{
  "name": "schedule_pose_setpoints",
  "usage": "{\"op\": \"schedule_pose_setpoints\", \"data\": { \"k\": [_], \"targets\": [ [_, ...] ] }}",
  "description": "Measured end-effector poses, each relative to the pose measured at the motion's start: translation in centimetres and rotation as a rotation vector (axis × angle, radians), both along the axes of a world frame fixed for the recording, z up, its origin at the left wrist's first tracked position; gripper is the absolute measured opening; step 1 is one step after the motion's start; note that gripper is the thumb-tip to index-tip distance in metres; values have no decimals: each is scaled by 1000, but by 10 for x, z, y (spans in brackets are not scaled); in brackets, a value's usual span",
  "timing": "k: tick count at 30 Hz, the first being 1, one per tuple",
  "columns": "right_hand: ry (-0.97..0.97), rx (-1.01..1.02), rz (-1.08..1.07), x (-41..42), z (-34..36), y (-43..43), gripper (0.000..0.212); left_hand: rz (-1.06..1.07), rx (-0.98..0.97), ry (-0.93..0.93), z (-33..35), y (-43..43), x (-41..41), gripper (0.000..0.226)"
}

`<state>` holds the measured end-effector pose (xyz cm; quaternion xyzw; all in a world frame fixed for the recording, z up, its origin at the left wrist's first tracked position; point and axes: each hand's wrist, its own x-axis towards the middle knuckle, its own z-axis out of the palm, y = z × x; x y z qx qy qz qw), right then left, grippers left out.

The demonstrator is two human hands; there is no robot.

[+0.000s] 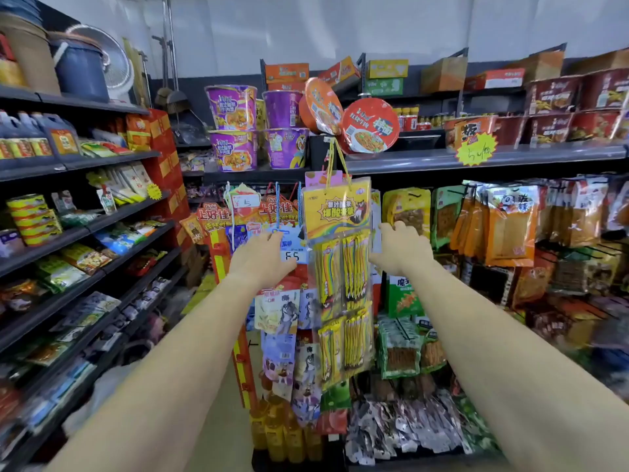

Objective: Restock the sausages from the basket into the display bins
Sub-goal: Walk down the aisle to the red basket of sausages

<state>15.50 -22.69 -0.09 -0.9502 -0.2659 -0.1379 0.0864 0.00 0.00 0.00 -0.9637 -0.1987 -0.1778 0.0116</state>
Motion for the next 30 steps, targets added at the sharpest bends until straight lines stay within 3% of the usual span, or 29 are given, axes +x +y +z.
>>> {"op": "schedule_pose_setpoints", "data": {
  "k": [14,23,30],
  "targets": [
    [369,-145,-268,-31,-181,-100,75,-289,-128,403,-183,-76,42,73],
    [572,-74,-600,-92,-263,-223,68,-591,-99,630,-258,-197,71,74],
    [655,45,-898,-137,-299,-341,76,-824,-57,701,-282,-323,92,71]
  ]
}}
